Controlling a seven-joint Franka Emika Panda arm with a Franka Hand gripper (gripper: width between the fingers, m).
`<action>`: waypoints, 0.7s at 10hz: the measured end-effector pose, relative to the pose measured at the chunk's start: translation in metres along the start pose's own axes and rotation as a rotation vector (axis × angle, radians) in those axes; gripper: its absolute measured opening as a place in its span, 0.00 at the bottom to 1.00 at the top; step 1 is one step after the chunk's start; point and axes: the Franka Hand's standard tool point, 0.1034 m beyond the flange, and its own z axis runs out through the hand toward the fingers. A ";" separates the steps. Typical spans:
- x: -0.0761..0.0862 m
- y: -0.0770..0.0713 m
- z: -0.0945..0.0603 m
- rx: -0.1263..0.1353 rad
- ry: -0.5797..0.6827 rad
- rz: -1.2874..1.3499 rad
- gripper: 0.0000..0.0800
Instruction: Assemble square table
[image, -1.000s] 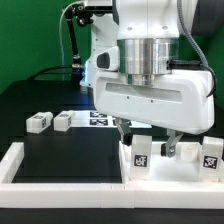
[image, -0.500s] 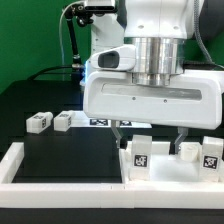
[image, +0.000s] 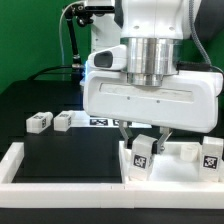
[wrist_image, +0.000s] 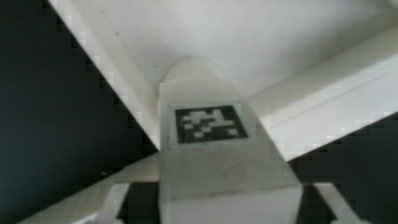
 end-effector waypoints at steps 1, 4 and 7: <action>0.001 0.003 0.001 0.004 -0.004 0.130 0.38; -0.002 0.011 0.002 0.059 -0.089 0.624 0.38; -0.004 0.012 0.003 0.101 -0.173 0.970 0.38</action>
Offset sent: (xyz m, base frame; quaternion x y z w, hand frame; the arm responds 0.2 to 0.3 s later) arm -0.0140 0.0122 -0.0080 0.0642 -0.1333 0.3985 0.9052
